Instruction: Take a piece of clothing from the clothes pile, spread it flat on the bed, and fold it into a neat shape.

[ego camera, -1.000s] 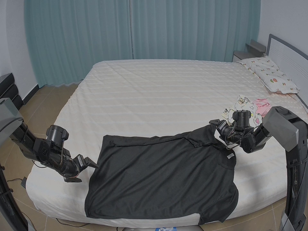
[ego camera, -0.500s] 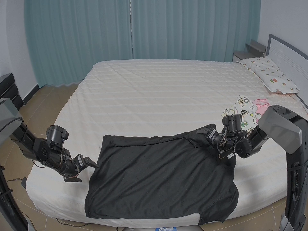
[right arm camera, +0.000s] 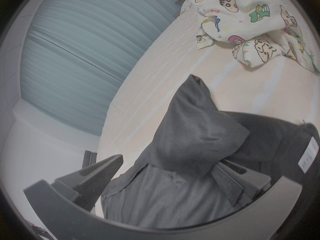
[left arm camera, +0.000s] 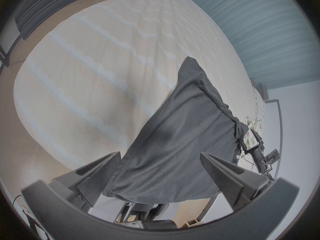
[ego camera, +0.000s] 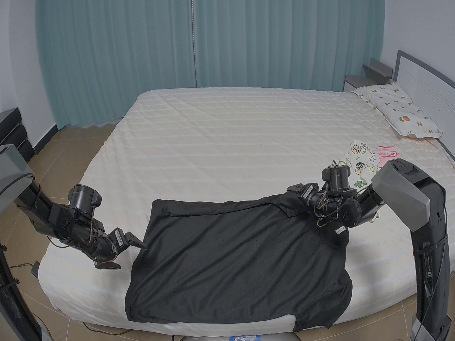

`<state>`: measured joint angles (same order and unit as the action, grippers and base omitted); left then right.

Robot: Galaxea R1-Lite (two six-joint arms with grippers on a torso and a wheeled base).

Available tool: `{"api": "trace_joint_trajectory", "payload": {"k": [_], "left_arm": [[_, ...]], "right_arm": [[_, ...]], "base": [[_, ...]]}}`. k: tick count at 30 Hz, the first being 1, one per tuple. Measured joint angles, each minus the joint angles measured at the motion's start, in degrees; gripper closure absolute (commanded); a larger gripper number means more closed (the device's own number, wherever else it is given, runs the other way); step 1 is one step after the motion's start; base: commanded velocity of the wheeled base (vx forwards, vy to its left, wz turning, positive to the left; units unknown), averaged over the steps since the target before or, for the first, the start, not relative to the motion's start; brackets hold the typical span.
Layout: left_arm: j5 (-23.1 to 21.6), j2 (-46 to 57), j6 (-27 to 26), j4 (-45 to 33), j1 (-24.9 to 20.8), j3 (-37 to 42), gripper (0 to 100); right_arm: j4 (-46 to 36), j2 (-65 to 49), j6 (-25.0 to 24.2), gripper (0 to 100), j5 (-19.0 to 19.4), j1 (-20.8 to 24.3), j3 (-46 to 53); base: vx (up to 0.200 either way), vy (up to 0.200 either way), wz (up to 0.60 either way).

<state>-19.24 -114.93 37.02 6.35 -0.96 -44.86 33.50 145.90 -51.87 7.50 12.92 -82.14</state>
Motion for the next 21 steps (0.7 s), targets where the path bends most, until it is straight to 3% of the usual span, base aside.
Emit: {"api": "trace_joint_trajectory", "payload": {"k": [6, 12, 21], "left_arm": [[-0.05, 0.10, 0.59, 0.10, 0.55, -0.28, 0], [-0.06, 0.07, 1.18, 0.10, 0.96, -0.61, 0], [-0.09, 0.07, 1.49, 0.13, 1.18, -0.87, 0]], "right_arm": [[-4.35, 3.61, -0.40, 0, -1.45, -0.26, -12.51], [-1.65, 8.02, -2.62, 0, -4.08, -0.63, -26.08], [4.97, 13.14, -3.58, 0, -9.61, -2.29, -32.11]], "base": [[0.000, 0.000, 0.00], [0.000, 0.000, 0.00], [0.000, 0.000, 0.00]]}}
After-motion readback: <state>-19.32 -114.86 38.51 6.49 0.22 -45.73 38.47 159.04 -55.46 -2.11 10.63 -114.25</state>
